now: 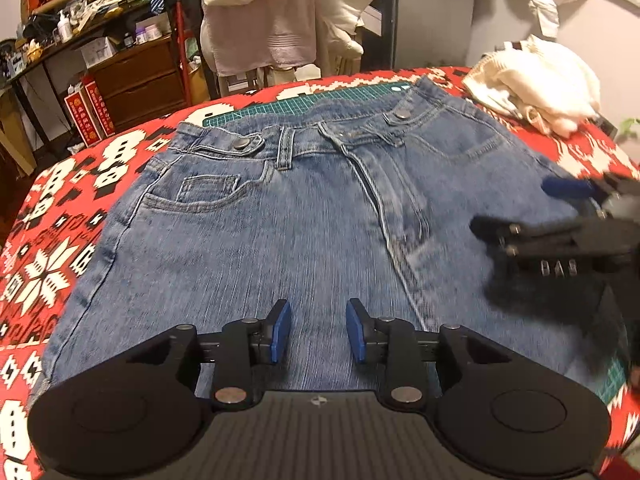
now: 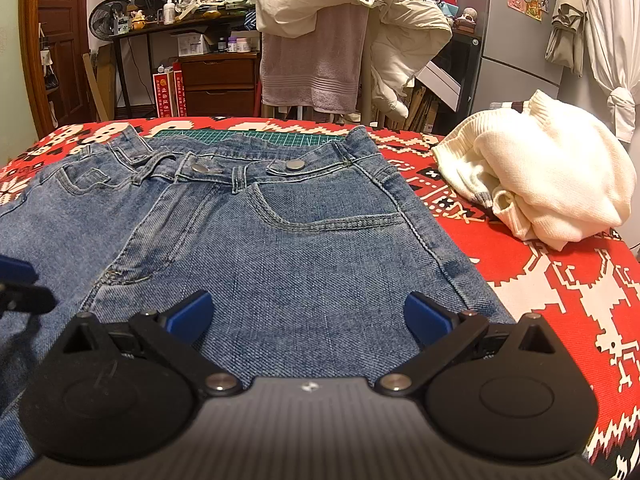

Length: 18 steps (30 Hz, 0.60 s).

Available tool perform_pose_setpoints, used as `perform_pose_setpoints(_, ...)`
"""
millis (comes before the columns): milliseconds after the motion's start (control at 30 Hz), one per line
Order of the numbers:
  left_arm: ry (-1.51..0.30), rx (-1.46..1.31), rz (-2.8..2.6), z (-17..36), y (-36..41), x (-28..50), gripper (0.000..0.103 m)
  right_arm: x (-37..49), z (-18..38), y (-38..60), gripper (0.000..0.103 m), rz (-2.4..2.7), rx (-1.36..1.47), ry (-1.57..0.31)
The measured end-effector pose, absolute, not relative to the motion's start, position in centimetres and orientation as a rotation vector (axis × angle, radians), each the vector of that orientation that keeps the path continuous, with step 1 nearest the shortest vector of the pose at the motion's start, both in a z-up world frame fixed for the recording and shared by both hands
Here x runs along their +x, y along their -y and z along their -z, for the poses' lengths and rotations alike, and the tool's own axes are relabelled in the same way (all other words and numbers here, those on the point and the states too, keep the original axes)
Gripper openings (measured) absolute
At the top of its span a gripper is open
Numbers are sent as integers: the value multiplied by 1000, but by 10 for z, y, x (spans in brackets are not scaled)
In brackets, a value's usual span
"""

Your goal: Fold clothes

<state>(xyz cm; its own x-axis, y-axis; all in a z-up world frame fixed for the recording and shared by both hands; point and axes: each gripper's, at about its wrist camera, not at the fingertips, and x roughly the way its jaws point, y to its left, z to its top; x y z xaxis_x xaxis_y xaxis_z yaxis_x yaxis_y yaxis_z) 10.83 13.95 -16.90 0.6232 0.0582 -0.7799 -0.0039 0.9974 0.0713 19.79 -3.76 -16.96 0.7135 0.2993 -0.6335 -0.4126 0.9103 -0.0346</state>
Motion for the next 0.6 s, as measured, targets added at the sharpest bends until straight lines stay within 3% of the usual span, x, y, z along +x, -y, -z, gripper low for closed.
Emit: perform_pose_setpoints(600,-912,81,-14,163,-124,185,28,197,170,37,103,-397,-179,-668)
